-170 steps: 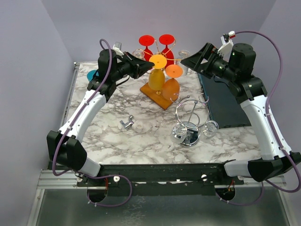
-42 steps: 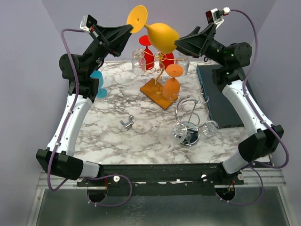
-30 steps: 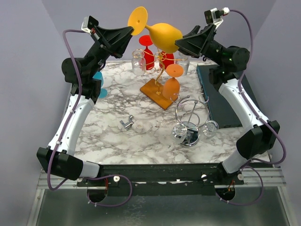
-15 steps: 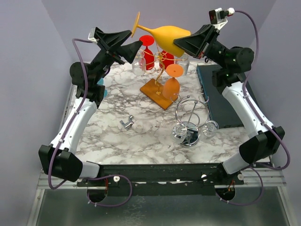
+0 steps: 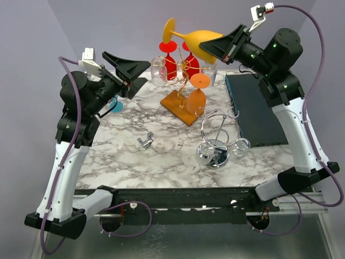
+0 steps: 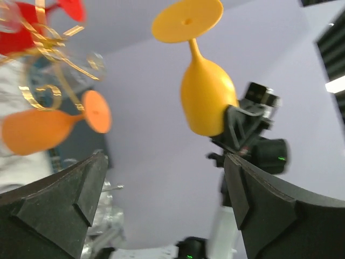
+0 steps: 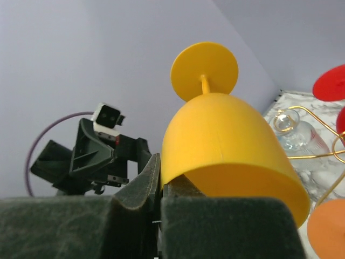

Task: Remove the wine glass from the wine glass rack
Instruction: Place the wine glass at the center of the board.

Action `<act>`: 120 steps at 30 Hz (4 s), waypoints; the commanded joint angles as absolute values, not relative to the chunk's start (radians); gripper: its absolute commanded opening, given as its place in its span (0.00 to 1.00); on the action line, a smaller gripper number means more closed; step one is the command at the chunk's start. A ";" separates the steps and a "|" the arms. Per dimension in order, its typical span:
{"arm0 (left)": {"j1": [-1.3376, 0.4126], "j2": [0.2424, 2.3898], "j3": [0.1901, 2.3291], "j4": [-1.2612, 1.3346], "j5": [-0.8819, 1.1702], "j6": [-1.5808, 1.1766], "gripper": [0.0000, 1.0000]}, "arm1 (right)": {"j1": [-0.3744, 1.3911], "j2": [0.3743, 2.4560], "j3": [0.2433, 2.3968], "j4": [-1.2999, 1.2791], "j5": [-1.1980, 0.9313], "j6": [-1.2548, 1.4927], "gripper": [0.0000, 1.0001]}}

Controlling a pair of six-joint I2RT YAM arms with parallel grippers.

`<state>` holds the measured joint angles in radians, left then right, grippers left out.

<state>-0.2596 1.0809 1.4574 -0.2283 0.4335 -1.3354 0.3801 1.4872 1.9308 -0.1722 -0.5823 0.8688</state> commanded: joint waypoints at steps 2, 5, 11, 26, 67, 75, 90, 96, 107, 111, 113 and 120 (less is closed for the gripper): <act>-0.262 1.017 1.540 -0.709 0.133 -0.958 0.99 | 0.503 1.512 2.059 -0.537 -0.383 0.666 0.00; -0.262 0.999 1.606 -0.827 -0.024 -0.873 0.99 | 0.598 1.537 2.110 -0.605 -0.305 0.620 0.01; -0.262 1.008 1.788 -0.999 -0.267 -0.754 0.99 | 0.819 1.623 2.215 -0.742 -0.097 0.542 0.01; -0.262 1.047 1.928 -1.086 -0.390 -0.712 0.99 | 1.149 1.917 2.473 -1.113 0.183 0.448 0.01; -0.255 1.205 1.802 -0.985 -0.339 -0.724 0.99 | 1.226 1.968 1.968 -1.214 0.126 0.338 0.01; -0.209 1.237 1.796 -0.959 -0.265 -0.726 0.99 | 1.197 1.956 1.900 -1.163 0.097 0.325 0.01; -0.157 1.248 1.771 -0.933 -0.197 -0.723 0.99 | 1.187 1.970 1.912 -1.160 0.081 0.303 0.25; -0.152 1.249 1.768 -0.927 -0.183 -0.718 0.99 | 1.187 1.971 1.977 -1.182 0.077 0.305 0.37; -0.147 1.241 1.746 -0.911 -0.156 -0.719 0.99 | 1.188 1.952 2.072 -1.250 0.069 0.305 0.59; -0.147 1.244 1.746 -0.909 -0.148 -0.721 0.99 | 1.187 1.923 2.084 -1.258 0.066 0.310 0.63; -0.147 1.247 1.749 -0.908 -0.142 -0.723 0.99 | 1.188 1.904 2.096 -1.259 0.069 0.313 0.64; -0.147 1.261 1.753 -0.900 -0.113 -0.732 0.99 | 1.174 1.852 2.180 -1.275 0.124 0.323 0.68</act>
